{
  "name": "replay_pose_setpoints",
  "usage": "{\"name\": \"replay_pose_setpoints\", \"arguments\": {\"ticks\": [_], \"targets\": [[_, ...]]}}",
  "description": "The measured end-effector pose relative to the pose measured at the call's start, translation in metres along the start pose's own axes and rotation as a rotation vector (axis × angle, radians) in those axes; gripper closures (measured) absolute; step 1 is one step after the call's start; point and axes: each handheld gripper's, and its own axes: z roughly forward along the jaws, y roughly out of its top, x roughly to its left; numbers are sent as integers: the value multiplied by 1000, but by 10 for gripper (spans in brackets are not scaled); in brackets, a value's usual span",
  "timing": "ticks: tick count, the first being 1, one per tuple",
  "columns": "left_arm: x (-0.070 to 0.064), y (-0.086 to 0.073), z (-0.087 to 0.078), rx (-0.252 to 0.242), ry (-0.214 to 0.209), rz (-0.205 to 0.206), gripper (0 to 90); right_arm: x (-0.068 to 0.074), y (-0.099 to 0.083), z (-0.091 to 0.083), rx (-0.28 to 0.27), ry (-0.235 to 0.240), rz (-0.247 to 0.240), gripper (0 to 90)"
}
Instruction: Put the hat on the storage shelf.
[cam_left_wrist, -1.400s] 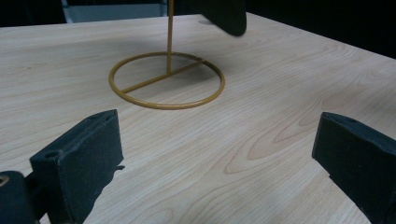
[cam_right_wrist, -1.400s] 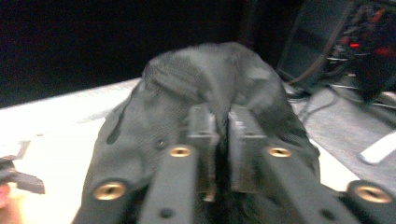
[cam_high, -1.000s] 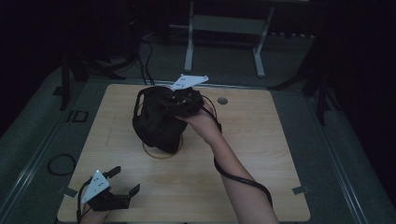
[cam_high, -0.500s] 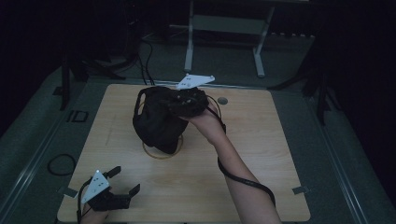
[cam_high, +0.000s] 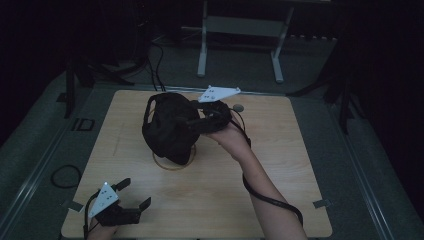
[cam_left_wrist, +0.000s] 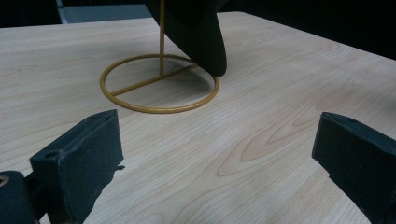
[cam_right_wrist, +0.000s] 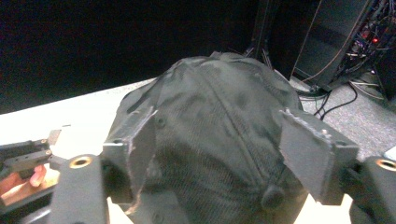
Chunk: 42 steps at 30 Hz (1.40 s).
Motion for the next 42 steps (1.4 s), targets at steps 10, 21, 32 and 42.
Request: {"name": "replay_pose_setpoints", "arguments": {"ticks": [10, 21, 32, 42], "targets": [[-1, 0, 2, 4, -4, 3, 21, 3, -22, -19, -23, 33, 1, 133], [-1, -1, 2, 3, -4, -4, 21, 8, -58, -26, -20, 15, -17, 133], [-1, -2, 2, 5, -3, 2, 21, 14, -89, -31, 2, 23, -16, 133], [-2, -2, 2, 6, -8, 4, 21, 19, -120, -37, 21, 43, -13, 135]]}}
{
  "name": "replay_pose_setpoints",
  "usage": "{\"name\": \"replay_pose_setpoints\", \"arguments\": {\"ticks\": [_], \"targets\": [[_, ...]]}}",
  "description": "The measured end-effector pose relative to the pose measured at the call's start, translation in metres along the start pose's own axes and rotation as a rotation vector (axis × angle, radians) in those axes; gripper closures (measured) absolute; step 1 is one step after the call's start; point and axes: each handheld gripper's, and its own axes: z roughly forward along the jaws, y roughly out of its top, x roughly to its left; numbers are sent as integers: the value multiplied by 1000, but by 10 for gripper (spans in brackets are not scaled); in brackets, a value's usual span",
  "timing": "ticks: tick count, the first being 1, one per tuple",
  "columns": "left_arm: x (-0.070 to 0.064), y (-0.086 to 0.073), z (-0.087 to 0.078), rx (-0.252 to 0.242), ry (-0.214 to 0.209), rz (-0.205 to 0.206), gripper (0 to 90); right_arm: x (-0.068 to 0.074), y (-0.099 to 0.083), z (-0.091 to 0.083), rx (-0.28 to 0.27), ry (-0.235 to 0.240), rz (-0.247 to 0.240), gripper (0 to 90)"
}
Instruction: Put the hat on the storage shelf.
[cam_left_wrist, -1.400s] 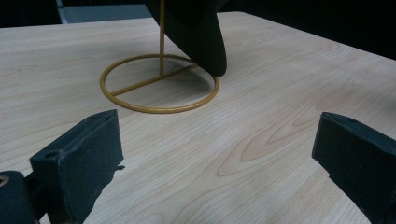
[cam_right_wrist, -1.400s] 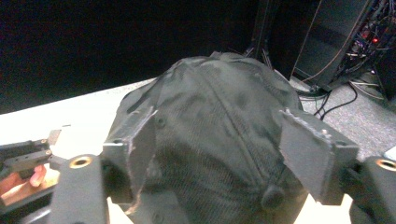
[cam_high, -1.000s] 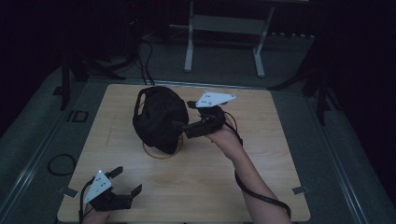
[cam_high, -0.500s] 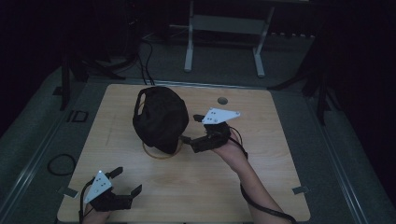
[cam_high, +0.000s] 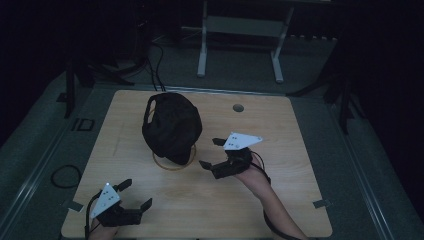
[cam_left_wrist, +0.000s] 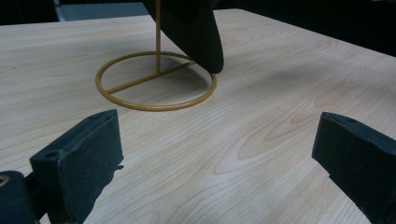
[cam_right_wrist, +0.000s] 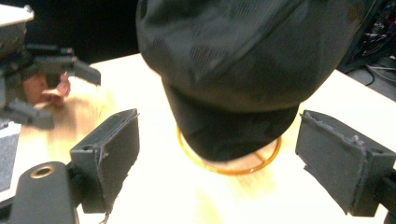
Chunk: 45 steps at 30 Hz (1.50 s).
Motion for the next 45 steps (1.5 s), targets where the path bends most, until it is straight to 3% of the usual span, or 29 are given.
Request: {"name": "replay_pose_setpoints", "arguments": {"ticks": [4, 17, 34, 45], "targets": [[0, 0, 1, 2, 2, 2, 21, 3, -12, -3, -12, 12, -24, 138], [0, 0, 1, 5, -1, 0, 21, 3, -53, -12, 17, 27, 8, 138], [-1, -1, 2, 9, -2, 3, 21, 1, -103, -27, 51, 3, 49, 138], [-1, -1, 2, 9, -2, 3, 21, 1, -123, -40, 78, -25, 60, 139]]}}
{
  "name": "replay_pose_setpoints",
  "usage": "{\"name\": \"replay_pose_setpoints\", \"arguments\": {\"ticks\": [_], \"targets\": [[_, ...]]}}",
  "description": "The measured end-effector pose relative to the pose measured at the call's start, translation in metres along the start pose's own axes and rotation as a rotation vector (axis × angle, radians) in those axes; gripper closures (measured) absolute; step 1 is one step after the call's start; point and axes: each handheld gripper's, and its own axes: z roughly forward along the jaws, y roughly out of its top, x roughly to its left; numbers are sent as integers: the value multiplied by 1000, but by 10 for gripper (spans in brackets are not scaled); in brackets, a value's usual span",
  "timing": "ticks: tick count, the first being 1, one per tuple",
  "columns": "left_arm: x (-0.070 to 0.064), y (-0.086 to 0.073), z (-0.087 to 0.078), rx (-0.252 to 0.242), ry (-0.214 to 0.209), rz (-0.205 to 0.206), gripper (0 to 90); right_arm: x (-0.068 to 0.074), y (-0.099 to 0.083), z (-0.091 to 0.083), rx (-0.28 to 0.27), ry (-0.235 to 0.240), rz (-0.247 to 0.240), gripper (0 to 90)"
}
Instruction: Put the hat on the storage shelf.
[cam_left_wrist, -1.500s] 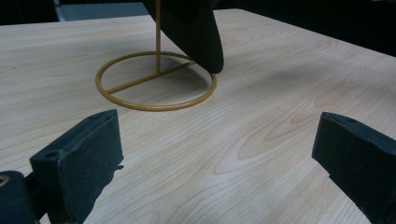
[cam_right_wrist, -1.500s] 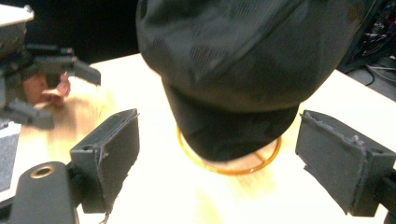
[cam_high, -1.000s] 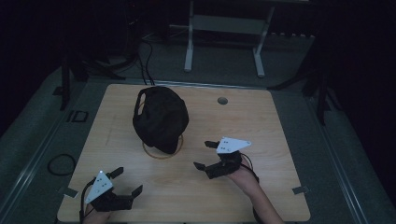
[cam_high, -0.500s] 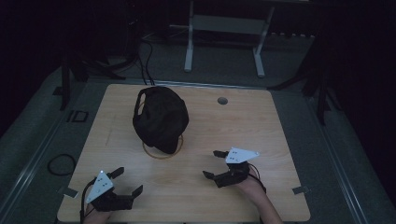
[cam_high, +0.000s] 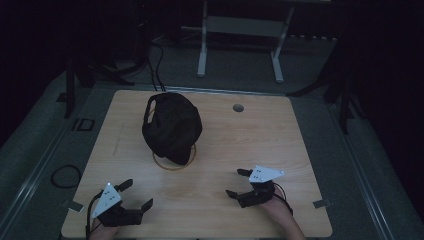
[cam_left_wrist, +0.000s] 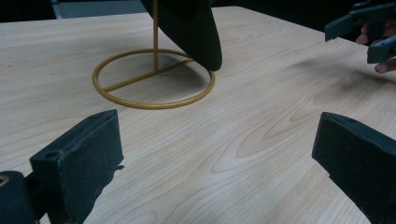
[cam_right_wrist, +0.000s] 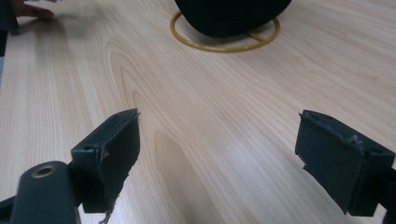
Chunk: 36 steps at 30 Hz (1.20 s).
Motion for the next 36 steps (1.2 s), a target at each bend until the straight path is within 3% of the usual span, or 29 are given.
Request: {"name": "replay_pose_setpoints", "arguments": {"ticks": [11, 27, 36], "targets": [[0, 0, 0, 1, -3, -2, 21, 0, -20, -13, 57, -43, -14, 140], [0, -1, 0, 2, -7, -3, 21, -15, -35, -38, 70, -127, 0, 140], [0, -1, 0, 1, -9, -6, 21, -21, -40, -45, 68, -147, 8, 140]]}}
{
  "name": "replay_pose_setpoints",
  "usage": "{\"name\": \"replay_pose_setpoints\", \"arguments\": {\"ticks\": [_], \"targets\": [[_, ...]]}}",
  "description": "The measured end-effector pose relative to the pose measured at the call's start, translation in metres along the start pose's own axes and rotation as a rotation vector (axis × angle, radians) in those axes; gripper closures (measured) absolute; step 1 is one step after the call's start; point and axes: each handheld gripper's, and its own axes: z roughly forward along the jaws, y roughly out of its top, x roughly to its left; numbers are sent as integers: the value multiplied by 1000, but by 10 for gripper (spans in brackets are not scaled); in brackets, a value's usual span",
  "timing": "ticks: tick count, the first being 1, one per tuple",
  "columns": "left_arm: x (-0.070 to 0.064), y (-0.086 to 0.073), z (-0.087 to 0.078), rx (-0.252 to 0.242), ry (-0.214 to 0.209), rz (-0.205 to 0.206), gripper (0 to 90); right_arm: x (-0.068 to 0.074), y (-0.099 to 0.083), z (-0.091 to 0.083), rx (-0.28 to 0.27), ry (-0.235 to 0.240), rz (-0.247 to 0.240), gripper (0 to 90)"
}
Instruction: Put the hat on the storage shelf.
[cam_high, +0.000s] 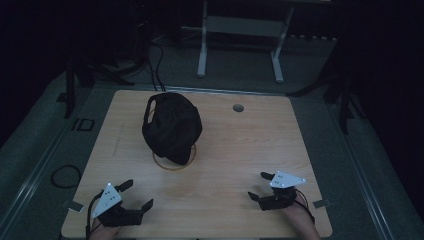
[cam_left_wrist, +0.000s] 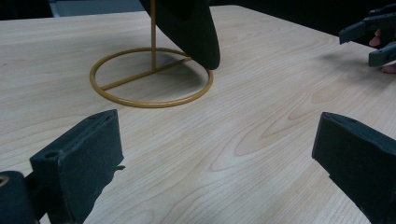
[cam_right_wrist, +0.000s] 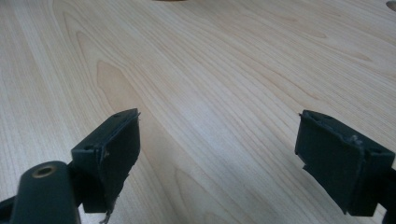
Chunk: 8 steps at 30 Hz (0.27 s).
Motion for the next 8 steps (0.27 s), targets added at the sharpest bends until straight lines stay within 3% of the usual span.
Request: {"name": "replay_pose_setpoints", "arguments": {"ticks": [8], "targets": [[1, 0, 0, 1, -1, 2, 21, -2, 0, 0, -9, -1, 6, 140]]}}
